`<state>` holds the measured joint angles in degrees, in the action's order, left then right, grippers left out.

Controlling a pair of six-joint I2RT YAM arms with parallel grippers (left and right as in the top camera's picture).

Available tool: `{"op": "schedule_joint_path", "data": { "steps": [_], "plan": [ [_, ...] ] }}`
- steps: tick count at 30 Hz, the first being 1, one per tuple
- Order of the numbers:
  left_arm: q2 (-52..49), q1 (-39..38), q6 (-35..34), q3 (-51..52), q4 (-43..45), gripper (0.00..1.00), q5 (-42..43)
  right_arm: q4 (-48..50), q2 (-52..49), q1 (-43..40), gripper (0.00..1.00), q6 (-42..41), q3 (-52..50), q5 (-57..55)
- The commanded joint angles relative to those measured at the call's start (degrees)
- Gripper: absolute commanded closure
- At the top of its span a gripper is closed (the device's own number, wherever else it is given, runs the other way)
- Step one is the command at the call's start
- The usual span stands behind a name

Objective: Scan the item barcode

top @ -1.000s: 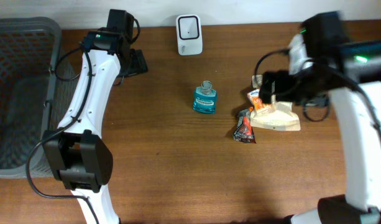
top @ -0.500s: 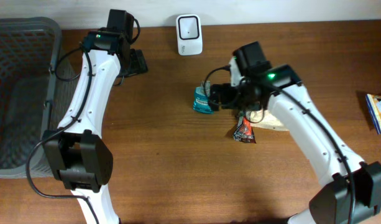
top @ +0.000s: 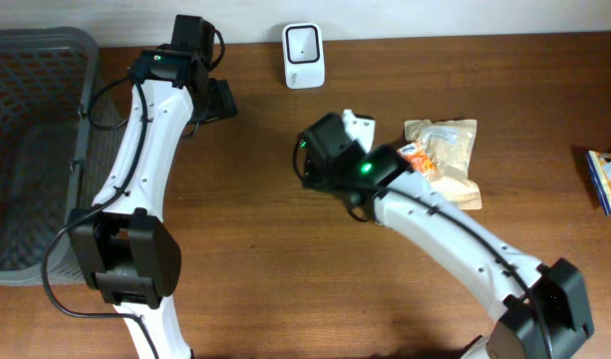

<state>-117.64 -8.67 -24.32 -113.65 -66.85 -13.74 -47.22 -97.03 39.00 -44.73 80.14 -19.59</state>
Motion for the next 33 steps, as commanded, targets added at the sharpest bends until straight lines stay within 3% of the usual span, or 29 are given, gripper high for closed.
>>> {"op": "schedule_joint_path", "data": {
  "steps": [1,6,9,21,33],
  "plan": [
    [-0.9,-0.3,-0.7,0.2,-0.1,0.01,-0.2,4.7,0.7,3.4,0.01,-2.3,-2.8,-8.2],
    [-0.9,-0.3,-0.7,0.2,-0.1,0.01,-0.2,6.5,0.4,2.8,0.01,-10.1,-4.3,-12.6],
    [-0.9,-0.3,-0.7,0.2,-0.1,0.01,-0.2,9.1,-0.2,2.6,0.01,-10.1,-4.3,-12.6],
    [-0.9,-0.3,-0.7,0.2,-0.1,0.01,-0.2,17.8,-6.5,3.0,0.01,1.9,-4.3,-18.6],
    [-0.9,-0.3,-0.7,0.2,-0.1,0.01,-0.2,19.6,-8.5,3.0,0.02,5.5,-4.3,-18.6]
  ]
}}
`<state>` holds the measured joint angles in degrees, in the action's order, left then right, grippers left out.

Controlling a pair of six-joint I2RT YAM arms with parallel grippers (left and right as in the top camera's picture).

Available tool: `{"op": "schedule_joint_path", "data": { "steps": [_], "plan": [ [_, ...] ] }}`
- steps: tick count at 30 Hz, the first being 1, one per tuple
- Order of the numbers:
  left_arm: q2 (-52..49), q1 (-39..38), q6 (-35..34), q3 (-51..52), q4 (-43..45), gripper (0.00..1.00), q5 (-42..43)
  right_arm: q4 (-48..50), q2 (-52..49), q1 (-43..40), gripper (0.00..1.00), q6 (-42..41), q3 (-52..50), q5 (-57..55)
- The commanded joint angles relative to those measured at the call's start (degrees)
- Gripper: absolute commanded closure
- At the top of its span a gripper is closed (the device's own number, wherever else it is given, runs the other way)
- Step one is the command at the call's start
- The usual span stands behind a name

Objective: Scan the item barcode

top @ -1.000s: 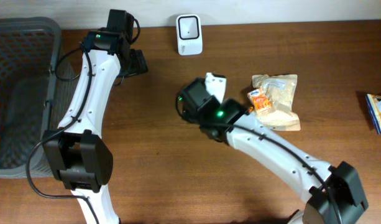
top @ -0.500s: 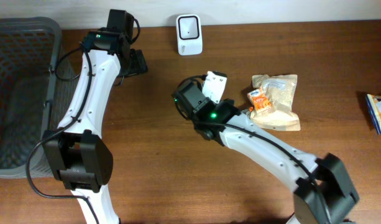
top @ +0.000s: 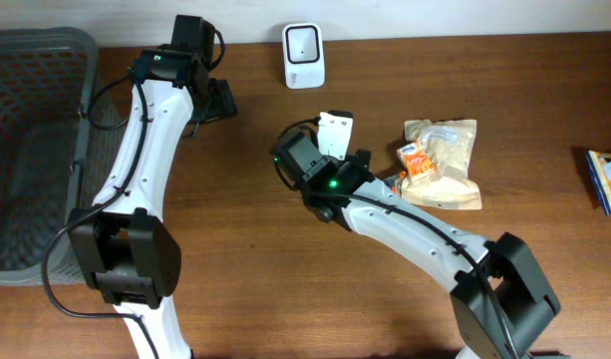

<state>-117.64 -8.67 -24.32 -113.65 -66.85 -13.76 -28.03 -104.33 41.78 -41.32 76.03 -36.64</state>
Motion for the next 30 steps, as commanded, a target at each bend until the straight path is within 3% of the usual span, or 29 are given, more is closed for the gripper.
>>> {"op": "schedule_joint_path", "data": {
  "steps": [1,30],
  "plan": [
    [-0.9,-0.3,-0.7,0.2,-0.1,0.01,-0.2,0.6,-1.2,0.2,0.02,2.1,-0.2,-1.6],
    [-0.9,-0.3,-0.7,0.2,-0.1,0.01,-0.2,7.5,-5.7,-1.8,0.01,1.9,-0.2,-1.1]
  ]
}}
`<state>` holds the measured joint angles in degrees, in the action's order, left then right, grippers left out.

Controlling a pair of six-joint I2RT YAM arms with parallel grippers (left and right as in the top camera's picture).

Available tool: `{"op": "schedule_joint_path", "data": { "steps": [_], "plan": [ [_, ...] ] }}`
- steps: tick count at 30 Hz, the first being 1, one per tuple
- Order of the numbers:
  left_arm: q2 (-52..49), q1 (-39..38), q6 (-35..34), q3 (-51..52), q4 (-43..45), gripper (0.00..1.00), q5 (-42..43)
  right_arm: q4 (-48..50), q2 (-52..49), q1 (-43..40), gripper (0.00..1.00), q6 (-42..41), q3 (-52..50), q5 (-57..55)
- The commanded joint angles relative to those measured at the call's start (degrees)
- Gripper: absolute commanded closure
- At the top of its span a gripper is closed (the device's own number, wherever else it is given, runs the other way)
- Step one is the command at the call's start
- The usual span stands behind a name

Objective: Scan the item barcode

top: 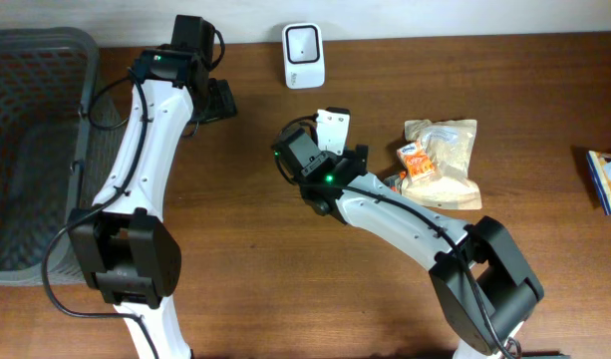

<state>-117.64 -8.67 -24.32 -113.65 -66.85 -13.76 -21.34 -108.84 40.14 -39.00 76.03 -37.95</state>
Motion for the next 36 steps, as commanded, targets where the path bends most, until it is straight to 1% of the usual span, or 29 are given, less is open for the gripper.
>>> {"op": "schedule_joint_path", "data": {
  "steps": [1,17,19,20,21,24,26,36],
  "plan": [
    [-0.9,-0.3,-0.7,0.2,-0.1,0.01,-0.2,0.9,-1.5,-0.2,0.01,-0.4,-0.2,0.2],
    [-0.9,-0.3,-0.7,0.2,-0.1,0.01,-0.2,1.6,-3.1,-0.2,0.02,-0.4,-0.2,0.2],
    [-0.9,-0.3,-0.7,0.2,-0.1,0.01,-0.2,1.7,-3.1,-0.2,0.0,-0.4,-0.2,0.1],
    [-0.9,-0.3,-0.7,0.2,-0.1,0.01,-0.2,1.7,-3.1,-0.2,0.07,-0.4,-0.2,-0.3],
    [-0.9,-0.3,-0.7,0.2,-0.1,0.01,-0.2,1.7,-3.1,-0.2,0.11,-0.4,-0.2,-0.2],
    [-0.9,-0.3,-0.7,0.2,-0.1,0.01,-0.2,1.7,-3.1,-0.2,0.12,-0.4,-0.2,-0.2],
    [-0.9,-0.3,-0.7,0.2,-0.1,0.01,-0.2,1.7,-3.1,-0.2,0.16,-0.4,-0.2,-0.2],
    [-0.9,-0.3,-0.7,0.2,-0.1,0.01,-0.2,1.9,-2.7,-0.2,0.16,-0.2,-0.2,-0.3]
  ]
}}
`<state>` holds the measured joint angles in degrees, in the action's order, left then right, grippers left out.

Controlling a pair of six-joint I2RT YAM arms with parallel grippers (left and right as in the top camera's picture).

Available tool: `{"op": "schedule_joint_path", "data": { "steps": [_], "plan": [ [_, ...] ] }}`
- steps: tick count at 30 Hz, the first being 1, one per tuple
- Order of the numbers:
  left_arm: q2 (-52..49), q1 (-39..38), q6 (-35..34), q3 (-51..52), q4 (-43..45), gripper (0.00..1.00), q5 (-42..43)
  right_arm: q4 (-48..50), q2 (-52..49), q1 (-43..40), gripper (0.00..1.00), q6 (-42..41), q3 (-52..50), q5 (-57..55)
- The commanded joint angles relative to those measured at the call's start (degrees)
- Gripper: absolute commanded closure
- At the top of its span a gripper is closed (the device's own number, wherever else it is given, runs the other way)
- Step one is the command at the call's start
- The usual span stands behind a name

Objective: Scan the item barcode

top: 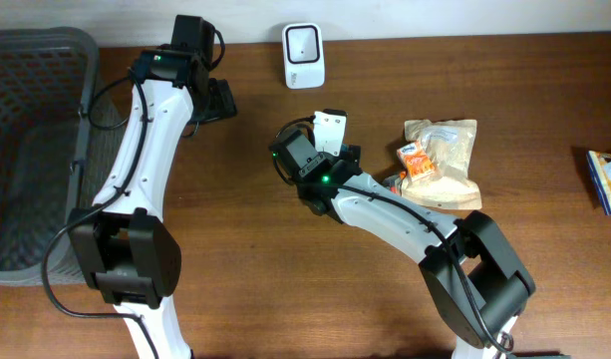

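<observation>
The white scanner stands at the table's far edge, its window facing up. Below it and slightly to the right, my right gripper is shut on a small white item, which it holds above the wood with the flat face up. No barcode can be read on it from the overhead view. My left gripper hangs over the table to the left of the scanner, holding nothing; its dark fingers do not show how they stand.
A dark mesh basket fills the left edge. Right of my right gripper lie a tan snack bag and a small orange packet. A blue-edged packet lies at the far right edge.
The right arm's wrist and elbow have shifted slightly to the left. The white item stays almost where it was, below the scanner. The left arm has not moved.
At first my right gripper held the white item close beside the snack bags. A second later it was farther left with the item, nearer the line below the scanner. It has stayed about there since, with only small shifts of the arm.
</observation>
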<state>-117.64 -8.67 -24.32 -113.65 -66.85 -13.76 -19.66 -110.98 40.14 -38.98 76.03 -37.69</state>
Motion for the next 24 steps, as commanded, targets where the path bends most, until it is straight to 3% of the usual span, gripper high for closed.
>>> {"op": "schedule_joint_path", "data": {
  "steps": [1,5,9,12,19,24],
  "plan": [
    [-0.9,-0.3,-0.7,0.2,-0.1,0.01,-0.2,0.1,-0.2,-0.2,0.16,0.1,-0.2,-0.5],
    [-0.9,-0.3,-0.7,0.2,-0.1,0.01,-0.2,0.0,2.6,-0.2,0.17,4.7,0.1,0.5],
    [-0.9,-0.3,-0.7,0.2,-0.1,0.01,-0.2,-0.3,3.9,-0.2,0.19,13.9,2.0,10.7],
    [-0.9,-0.3,-0.7,0.2,-0.1,0.01,-0.2,-1.9,3.9,-1.0,0.21,16.4,3.6,17.9],
    [-0.9,-0.3,-0.7,0.2,-0.1,0.01,-0.2,-7.5,3.9,-5.8,0.23,16.2,5.7,21.0],
    [-0.9,-0.3,-0.7,0.2,-0.1,0.01,-0.2,-8.1,3.9,-6.0,0.15,14.4,5.7,21.1]
  ]
}}
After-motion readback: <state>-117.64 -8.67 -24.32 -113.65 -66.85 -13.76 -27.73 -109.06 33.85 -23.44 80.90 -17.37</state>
